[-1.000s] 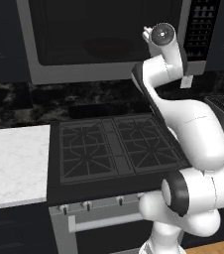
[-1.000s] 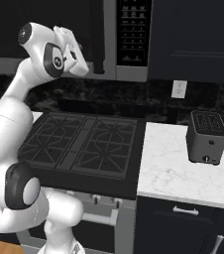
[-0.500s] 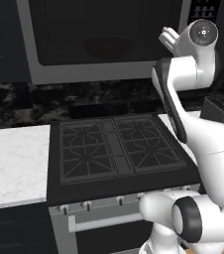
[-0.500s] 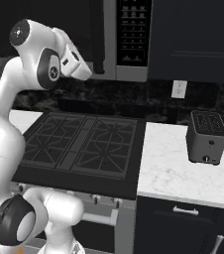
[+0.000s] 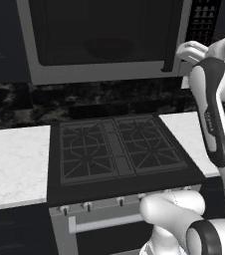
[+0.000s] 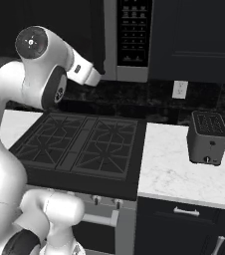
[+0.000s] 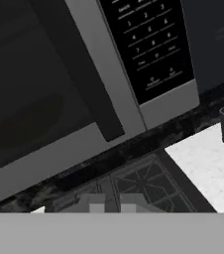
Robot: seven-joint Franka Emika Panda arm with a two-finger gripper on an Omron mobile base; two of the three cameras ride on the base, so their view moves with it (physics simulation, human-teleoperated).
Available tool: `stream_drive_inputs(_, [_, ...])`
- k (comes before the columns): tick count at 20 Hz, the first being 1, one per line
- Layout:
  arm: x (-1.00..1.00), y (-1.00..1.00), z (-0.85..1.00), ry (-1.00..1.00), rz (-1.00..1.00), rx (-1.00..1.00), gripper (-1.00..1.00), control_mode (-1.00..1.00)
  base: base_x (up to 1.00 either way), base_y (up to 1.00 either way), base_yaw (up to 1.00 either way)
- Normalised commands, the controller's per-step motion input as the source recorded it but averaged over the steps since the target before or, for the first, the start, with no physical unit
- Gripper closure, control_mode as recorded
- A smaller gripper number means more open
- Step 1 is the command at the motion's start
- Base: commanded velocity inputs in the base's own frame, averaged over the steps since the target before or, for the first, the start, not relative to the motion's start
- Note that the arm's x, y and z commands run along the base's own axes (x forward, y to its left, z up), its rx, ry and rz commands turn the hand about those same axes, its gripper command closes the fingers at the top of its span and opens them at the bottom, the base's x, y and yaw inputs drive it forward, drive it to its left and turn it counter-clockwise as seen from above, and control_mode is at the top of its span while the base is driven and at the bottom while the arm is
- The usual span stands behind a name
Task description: Open the microwave, place the bowl with waffle inside the microwave, then close the microwave door and turn it on.
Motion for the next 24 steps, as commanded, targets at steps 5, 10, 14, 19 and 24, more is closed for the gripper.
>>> stream_drive_inputs(5, [-0.53, -0.09, 0.07, -0.08, 0.15, -0.27, 1.00, -1.00, 0.00, 0.00, 0.00])
stream_drive_inputs(10, [-0.50, -0.07, 0.00, -0.33, 0.00, -0.37, 1.00, -1.00, 0.00, 0.00, 0.00])
stream_drive_inputs(14, [-0.32, -0.16, 0.00, -0.34, 0.00, -0.30, 1.00, -1.00, 0.00, 0.00, 0.00])
stream_drive_inputs(19, [-0.17, -0.05, 0.00, -0.38, 0.00, -0.26, 1.00, -1.00, 0.00, 0.00, 0.00])
stream_drive_inputs(24, [0.03, -0.18, 0.00, -0.02, 0.00, -0.03, 1.00, -1.00, 0.00, 0.00, 0.00])
